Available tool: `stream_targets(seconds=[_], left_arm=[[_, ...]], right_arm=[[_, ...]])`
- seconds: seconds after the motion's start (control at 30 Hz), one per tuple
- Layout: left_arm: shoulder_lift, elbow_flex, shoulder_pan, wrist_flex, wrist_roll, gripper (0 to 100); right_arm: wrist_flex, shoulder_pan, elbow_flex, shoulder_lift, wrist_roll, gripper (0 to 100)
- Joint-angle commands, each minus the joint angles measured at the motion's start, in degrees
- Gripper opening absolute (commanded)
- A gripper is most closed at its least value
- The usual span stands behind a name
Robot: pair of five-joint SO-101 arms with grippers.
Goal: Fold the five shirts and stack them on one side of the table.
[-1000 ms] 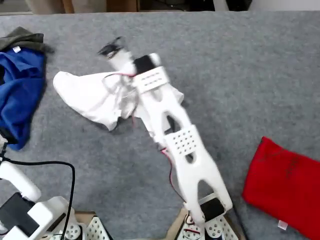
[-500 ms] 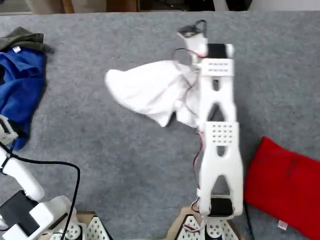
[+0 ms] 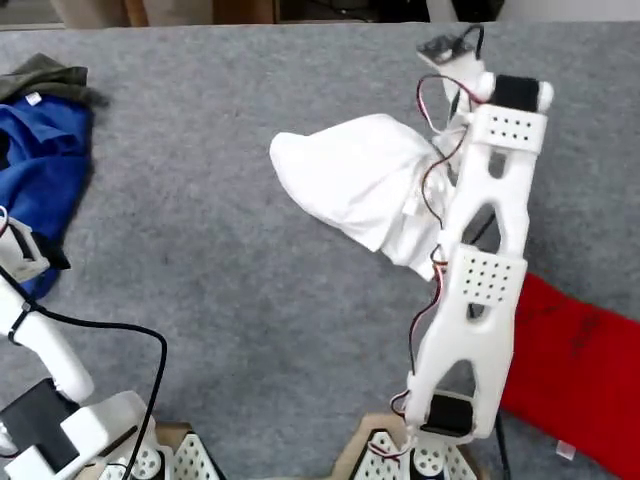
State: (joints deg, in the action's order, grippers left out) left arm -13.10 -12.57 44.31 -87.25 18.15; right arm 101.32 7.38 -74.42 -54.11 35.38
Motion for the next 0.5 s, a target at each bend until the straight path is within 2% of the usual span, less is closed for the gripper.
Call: stream_targets(seconds=[0.0,0.23,0.47], left_arm=[[-2.0,0.0,-0.4,0.8,-0.1,26],[-1.9,0.0,-2.4,0.8,-1.5,26],[-1.5,0.4,-12.0,0.8,-10.7,26]], right_arm=[[1.1,-6.2,3.4,10.7,0.7,27.9],[-3.1,-20.6,16.1,15.3,-0.5,25.7],[-14.8,-21.3,21.6,4.5,-6.4,24.9]])
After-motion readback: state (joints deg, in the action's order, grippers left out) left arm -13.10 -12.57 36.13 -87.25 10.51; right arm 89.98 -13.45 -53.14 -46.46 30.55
